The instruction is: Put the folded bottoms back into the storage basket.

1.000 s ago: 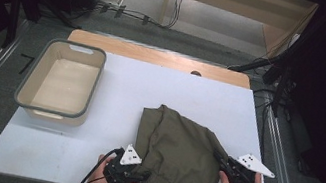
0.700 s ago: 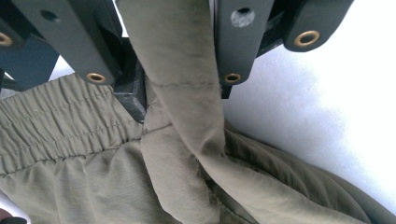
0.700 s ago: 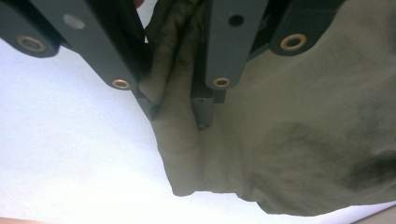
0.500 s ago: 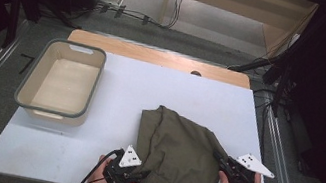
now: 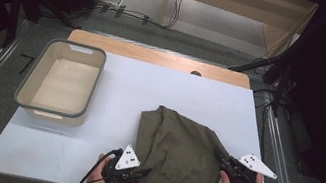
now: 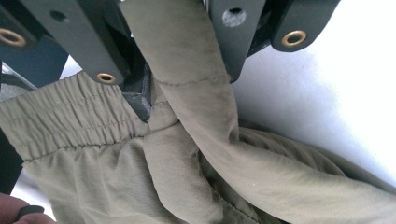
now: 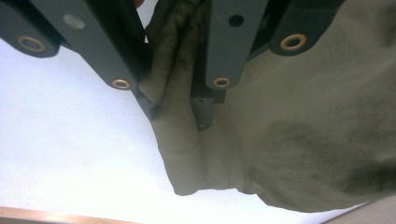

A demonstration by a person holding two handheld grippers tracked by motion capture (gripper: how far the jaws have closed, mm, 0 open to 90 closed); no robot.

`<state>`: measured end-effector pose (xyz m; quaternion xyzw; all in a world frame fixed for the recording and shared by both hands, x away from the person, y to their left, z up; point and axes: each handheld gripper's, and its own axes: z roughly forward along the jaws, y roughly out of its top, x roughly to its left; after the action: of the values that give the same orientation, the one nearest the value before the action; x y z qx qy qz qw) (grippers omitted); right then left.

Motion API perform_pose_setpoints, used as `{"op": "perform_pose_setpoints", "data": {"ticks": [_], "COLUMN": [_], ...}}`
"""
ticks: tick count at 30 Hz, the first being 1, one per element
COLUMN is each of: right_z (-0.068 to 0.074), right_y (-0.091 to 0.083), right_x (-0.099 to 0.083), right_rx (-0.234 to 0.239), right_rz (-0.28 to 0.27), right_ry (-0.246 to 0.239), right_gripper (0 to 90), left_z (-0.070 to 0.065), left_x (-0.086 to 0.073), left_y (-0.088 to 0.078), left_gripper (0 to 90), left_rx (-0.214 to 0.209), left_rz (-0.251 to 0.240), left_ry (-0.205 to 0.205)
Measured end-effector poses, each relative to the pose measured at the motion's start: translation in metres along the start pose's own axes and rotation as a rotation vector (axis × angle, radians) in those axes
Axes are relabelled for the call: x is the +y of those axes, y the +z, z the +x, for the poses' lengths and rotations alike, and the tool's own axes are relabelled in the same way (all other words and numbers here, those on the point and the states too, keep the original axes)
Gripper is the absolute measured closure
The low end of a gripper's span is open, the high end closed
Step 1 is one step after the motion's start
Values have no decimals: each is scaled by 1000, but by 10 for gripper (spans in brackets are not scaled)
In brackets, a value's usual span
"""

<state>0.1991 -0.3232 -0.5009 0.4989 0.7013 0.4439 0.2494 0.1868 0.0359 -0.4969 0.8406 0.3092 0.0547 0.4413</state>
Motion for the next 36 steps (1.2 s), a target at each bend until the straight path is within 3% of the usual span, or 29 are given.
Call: {"op": "perform_pose_setpoints", "data": {"ticks": [15,26,31,36], "right_z": [2,9,12,15], "right_y": [-2,2,7,12], "right_x": [20,47,57,65], "right_rx": [4,9,13,20], "right_rz": [-45,-79,-85,-85], "right_ry": [7,-8,-19,-26], "right_gripper": [782,782,782,782], "left_z": [0,8,13,15], "left_x": [12,23,27,31], "left_y": [-13,-27,-34,-39], "left_gripper": [744,745,745,745], "left_rx": [7,33,15,23], "left_rz": [-73,-125,-143,-155], "left_ry": [14,16,-3,0]}}
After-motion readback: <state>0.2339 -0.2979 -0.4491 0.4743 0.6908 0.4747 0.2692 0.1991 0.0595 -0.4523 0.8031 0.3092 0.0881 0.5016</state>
